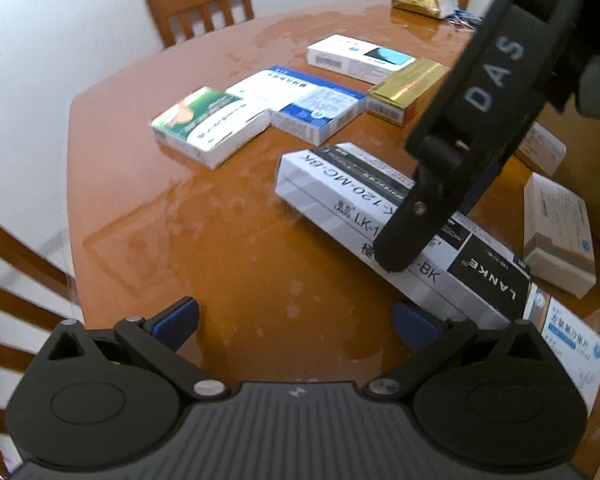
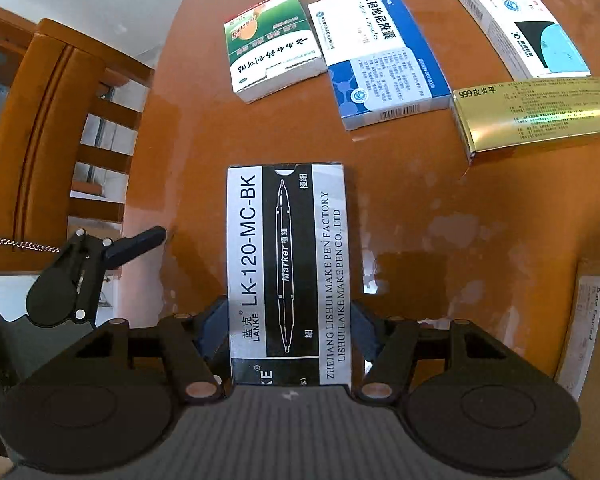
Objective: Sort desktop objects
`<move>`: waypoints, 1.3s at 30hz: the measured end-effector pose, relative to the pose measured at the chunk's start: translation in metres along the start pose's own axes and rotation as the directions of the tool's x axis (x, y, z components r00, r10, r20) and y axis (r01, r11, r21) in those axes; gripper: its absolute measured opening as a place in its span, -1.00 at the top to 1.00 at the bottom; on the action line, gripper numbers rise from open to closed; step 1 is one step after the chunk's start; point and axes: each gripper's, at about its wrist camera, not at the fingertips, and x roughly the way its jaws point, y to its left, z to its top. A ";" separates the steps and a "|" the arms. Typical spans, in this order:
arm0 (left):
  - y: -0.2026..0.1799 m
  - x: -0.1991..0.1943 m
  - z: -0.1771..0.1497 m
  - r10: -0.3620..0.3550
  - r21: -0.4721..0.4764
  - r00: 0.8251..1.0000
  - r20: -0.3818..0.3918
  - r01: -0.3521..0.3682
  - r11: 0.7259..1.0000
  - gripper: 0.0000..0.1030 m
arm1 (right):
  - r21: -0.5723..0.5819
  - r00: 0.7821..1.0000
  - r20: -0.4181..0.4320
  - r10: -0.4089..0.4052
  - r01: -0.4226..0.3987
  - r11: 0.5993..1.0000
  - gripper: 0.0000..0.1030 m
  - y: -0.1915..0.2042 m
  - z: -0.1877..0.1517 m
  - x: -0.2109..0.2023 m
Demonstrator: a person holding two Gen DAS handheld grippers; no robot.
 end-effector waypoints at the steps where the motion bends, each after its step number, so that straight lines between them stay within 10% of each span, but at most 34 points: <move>1: -0.001 -0.002 0.000 0.001 0.011 1.000 0.012 -0.002 1.000 -0.99 | 0.009 1.000 0.000 0.010 -0.010 1.000 -0.33 -0.001 0.000 0.000; 26: -0.022 -0.031 0.015 -0.118 0.040 0.985 0.126 0.113 0.993 -0.99 | 0.067 1.000 0.015 -0.016 0.015 0.998 -0.48 -0.007 -0.017 -0.022; 31: -0.020 -0.041 0.007 -0.097 0.018 0.987 0.129 0.095 0.995 -0.99 | 0.060 0.998 0.027 -0.051 0.050 0.997 0.23 -0.006 -0.023 -0.027; 39: -0.007 -0.058 -0.018 -0.046 -0.051 0.993 0.110 0.052 0.997 -0.99 | 0.130 0.999 0.041 0.031 -0.037 0.991 0.35 -0.023 -0.017 -0.022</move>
